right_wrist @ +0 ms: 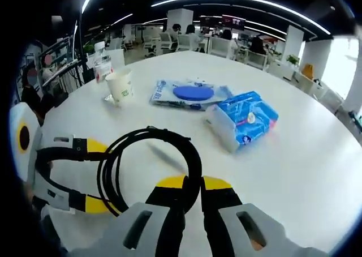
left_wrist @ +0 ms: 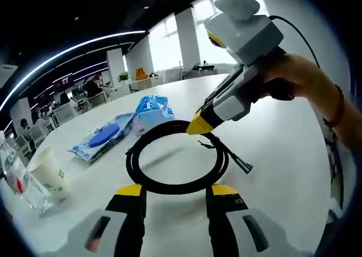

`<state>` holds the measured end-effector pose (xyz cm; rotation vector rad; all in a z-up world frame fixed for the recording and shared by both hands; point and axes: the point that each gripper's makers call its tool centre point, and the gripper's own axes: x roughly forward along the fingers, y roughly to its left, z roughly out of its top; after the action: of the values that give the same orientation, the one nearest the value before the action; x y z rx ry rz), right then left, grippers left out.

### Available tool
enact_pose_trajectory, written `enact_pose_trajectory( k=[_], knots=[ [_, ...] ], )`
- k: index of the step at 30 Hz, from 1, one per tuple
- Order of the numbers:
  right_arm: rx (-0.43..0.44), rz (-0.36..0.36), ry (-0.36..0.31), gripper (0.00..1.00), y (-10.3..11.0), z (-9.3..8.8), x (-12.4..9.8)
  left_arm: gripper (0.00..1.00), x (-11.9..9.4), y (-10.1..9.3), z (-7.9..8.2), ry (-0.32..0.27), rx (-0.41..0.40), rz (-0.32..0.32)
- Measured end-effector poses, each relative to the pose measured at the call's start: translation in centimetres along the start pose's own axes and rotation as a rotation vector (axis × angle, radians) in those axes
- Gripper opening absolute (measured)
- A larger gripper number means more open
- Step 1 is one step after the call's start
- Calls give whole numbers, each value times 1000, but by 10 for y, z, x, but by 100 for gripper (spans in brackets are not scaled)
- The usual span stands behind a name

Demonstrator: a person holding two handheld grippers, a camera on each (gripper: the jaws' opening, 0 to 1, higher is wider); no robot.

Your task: Arrange the tabletop items into an orderly group along one side of the table until the central work area is clear of visible clutter.

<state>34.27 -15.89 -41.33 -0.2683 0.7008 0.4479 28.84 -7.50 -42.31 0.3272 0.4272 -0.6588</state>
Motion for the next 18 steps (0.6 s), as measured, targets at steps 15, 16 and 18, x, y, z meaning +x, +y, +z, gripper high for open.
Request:
enact_pose_trajectory(
  k=[15, 16, 18],
  knots=[
    [9, 14, 44, 7, -2, -18, 10, 41, 8, -7, -11, 61, 16, -27],
    [10, 16, 46, 7, -2, -18, 10, 41, 8, -7, -11, 62, 14, -26],
    [11, 17, 51, 7, -2, -19, 11, 41, 9, -7, -12, 66, 15, -28]
  ],
)
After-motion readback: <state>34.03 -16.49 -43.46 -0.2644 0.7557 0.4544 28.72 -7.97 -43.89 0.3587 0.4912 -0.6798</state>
